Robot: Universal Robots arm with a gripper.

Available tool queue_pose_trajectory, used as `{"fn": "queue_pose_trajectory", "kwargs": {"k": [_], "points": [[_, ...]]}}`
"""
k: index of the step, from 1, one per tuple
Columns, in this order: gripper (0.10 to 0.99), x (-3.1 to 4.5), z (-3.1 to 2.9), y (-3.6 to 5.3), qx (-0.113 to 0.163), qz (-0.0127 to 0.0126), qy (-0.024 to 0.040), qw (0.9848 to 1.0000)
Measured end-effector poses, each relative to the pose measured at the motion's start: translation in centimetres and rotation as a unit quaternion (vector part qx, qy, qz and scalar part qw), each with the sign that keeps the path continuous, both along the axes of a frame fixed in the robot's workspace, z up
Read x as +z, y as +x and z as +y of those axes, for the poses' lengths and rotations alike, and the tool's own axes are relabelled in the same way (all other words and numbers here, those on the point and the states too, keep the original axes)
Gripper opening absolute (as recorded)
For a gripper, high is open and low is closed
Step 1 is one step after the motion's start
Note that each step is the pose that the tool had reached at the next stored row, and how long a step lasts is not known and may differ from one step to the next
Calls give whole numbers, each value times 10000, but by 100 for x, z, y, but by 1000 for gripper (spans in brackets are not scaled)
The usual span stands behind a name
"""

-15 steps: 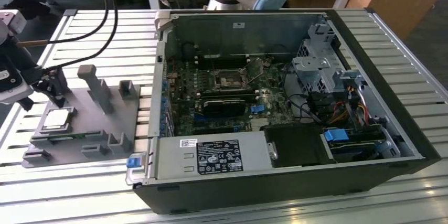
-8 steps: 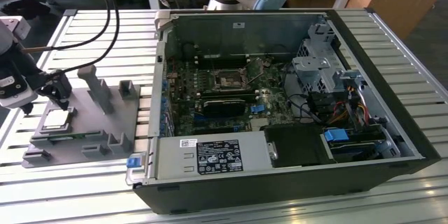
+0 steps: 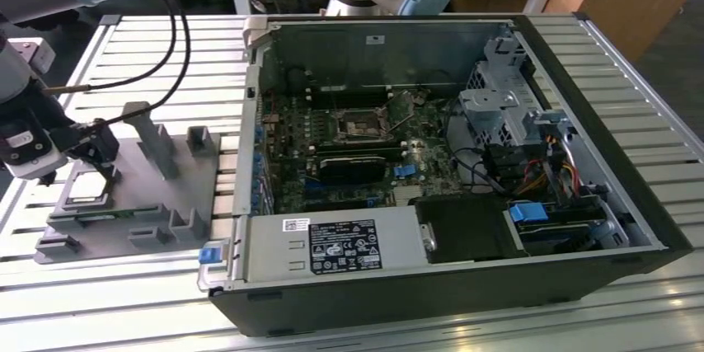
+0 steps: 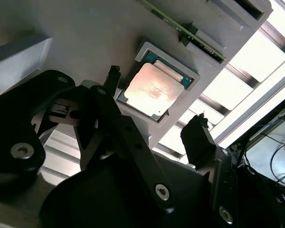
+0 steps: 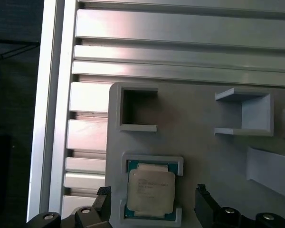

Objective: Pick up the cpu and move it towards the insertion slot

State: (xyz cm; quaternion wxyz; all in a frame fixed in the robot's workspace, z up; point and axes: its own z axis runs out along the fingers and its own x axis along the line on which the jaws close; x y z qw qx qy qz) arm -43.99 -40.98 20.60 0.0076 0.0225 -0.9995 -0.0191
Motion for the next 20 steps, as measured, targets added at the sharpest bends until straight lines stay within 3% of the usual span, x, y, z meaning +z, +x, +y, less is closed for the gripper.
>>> {"fn": "queue_pose_trajectory", "kwargs": {"k": [7,20], "points": [[792,-111,0,-3,4,0,-1,10000],[792,-213,0,-3,4,0,-31,10000]]}}
